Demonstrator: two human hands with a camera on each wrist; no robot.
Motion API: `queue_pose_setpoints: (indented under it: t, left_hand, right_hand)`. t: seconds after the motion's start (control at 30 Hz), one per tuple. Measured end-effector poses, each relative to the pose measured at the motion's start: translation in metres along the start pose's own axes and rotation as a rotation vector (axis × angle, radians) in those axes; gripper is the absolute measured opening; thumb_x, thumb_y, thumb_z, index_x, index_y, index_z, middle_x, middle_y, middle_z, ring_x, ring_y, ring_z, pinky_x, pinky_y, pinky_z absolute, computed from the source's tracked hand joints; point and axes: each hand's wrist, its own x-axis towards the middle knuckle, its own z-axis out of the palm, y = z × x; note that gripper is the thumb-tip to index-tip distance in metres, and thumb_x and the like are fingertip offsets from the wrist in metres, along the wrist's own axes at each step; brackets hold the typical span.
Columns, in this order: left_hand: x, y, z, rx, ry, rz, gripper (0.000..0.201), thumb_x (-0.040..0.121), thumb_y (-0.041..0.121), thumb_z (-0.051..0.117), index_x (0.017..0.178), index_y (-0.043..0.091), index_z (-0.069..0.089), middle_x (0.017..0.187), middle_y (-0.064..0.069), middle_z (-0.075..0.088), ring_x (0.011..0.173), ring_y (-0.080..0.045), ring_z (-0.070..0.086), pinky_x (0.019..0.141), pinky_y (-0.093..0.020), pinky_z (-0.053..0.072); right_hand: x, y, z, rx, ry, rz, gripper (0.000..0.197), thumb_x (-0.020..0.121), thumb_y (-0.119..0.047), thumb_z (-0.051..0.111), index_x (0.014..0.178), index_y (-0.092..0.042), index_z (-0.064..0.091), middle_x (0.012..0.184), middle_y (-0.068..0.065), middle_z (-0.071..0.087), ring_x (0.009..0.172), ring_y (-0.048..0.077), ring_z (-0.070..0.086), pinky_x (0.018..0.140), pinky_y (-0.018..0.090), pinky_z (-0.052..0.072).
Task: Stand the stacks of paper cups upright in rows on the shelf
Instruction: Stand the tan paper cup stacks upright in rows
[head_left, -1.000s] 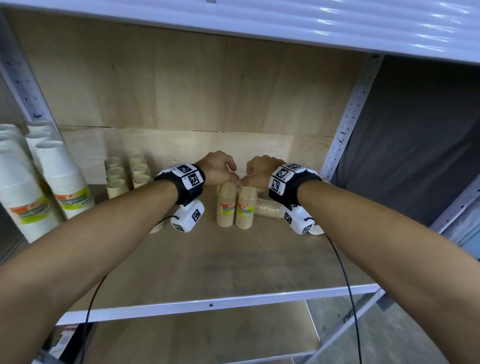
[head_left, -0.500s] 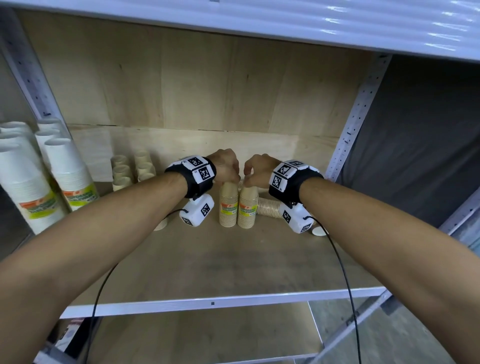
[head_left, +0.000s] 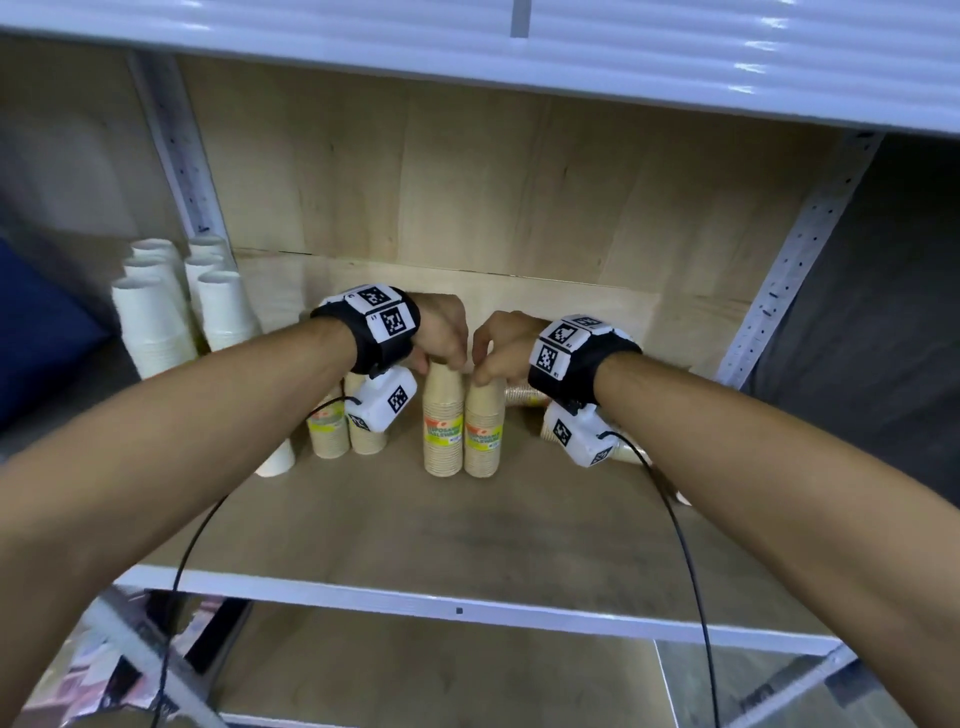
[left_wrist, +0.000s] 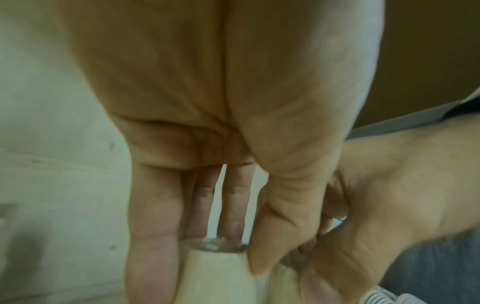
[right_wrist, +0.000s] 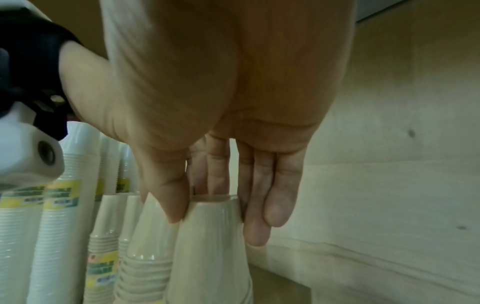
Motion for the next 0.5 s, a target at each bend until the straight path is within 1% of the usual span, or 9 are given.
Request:
queue_pose_setpoints:
  t: [0.1,0.13,0.23,0.27,0.3,0.33,0.37,0.43,0.5]
  left_hand:
    - [-0.013,-0.019,-0.007,0.002,-0.005,-0.070,0.025,0.076,0.012,0.072,0.100,0.004,0.073,0.086,-0.013,0.069,0.085,-0.034,0.073,0.080,-0.043,0.060]
    - [-0.018,-0.025,-0.009,0.007,-0.003,-0.093,0.025,0.076,0.011,0.072,0.100,0.002,0.072,0.082,-0.013,0.067,0.085,-0.034,0.073,0.080,-0.042,0.060]
    - [-0.033,-0.045,-0.014,0.010,0.018,-0.163,0.023,0.078,0.010,0.072,0.099,0.003,0.072,0.090,-0.017,0.071,0.086,-0.032,0.073,0.076,-0.036,0.060]
    - [-0.037,-0.051,-0.015,0.012,0.027,-0.179,0.022,0.078,0.009,0.073,0.099,0.002,0.072,0.091,-0.017,0.071,0.083,-0.030,0.072,0.073,-0.035,0.061]
    - [-0.041,-0.058,-0.017,0.017,0.035,-0.194,0.023,0.077,0.009,0.073,0.099,0.001,0.072,0.087,-0.017,0.071,0.077,-0.028,0.071,0.068,-0.033,0.061]
    - [-0.045,-0.064,-0.018,0.015,0.040,-0.208,0.024,0.077,0.008,0.073,0.100,-0.001,0.072,0.082,-0.015,0.069,0.073,-0.026,0.068,0.067,-0.034,0.061]
    - [-0.049,-0.070,-0.019,-0.002,0.043,-0.224,0.027,0.077,0.008,0.073,0.102,-0.003,0.071,0.082,-0.013,0.068,0.073,-0.025,0.068,0.073,-0.038,0.062]
    - [-0.056,-0.081,-0.020,-0.042,0.055,-0.246,0.030,0.077,0.007,0.075,0.105,-0.003,0.070,0.095,-0.015,0.071,0.086,-0.028,0.071,0.082,-0.045,0.060]
    - [-0.064,-0.088,-0.020,-0.064,0.070,-0.259,0.029,0.078,0.007,0.075,0.105,-0.002,0.070,0.105,-0.020,0.070,0.094,-0.033,0.071,0.083,-0.046,0.059]
  right_hand:
    - [0.010,-0.020,0.005,0.009,-0.020,-0.048,0.027,0.074,-0.025,0.077,0.098,-0.014,0.070,0.087,0.002,0.065,0.073,0.015,0.059,0.066,0.025,0.048]
    - [0.013,-0.028,0.007,0.016,-0.030,-0.064,0.028,0.073,-0.025,0.077,0.098,-0.015,0.070,0.083,0.001,0.065,0.068,0.013,0.059,0.065,0.025,0.048]
    - [0.022,-0.050,0.012,0.021,-0.048,-0.116,0.029,0.072,-0.026,0.078,0.099,-0.015,0.070,0.076,-0.001,0.064,0.061,0.012,0.058,0.066,0.026,0.051]
    - [0.025,-0.058,0.014,0.024,-0.051,-0.135,0.030,0.073,-0.026,0.079,0.099,-0.015,0.070,0.075,-0.002,0.064,0.062,0.012,0.059,0.066,0.027,0.053]
    - [0.027,-0.065,0.015,0.025,-0.054,-0.153,0.030,0.072,-0.026,0.079,0.099,-0.015,0.069,0.074,-0.002,0.064,0.063,0.012,0.061,0.067,0.027,0.054]
    - [0.029,-0.072,0.017,0.023,-0.055,-0.171,0.030,0.072,-0.027,0.080,0.098,-0.016,0.069,0.073,-0.002,0.063,0.063,0.013,0.061,0.067,0.028,0.054]
    - [0.031,-0.078,0.019,0.024,-0.057,-0.190,0.029,0.072,-0.027,0.080,0.097,-0.016,0.070,0.073,-0.002,0.063,0.062,0.012,0.061,0.067,0.028,0.054]
    - [0.035,-0.088,0.023,0.034,-0.061,-0.230,0.028,0.071,-0.027,0.081,0.095,-0.016,0.071,0.076,-0.002,0.065,0.061,0.012,0.061,0.066,0.027,0.054]
    - [0.038,-0.096,0.026,0.039,-0.054,-0.261,0.028,0.070,-0.029,0.082,0.093,-0.017,0.071,0.081,-0.001,0.067,0.062,0.012,0.063,0.067,0.028,0.055]
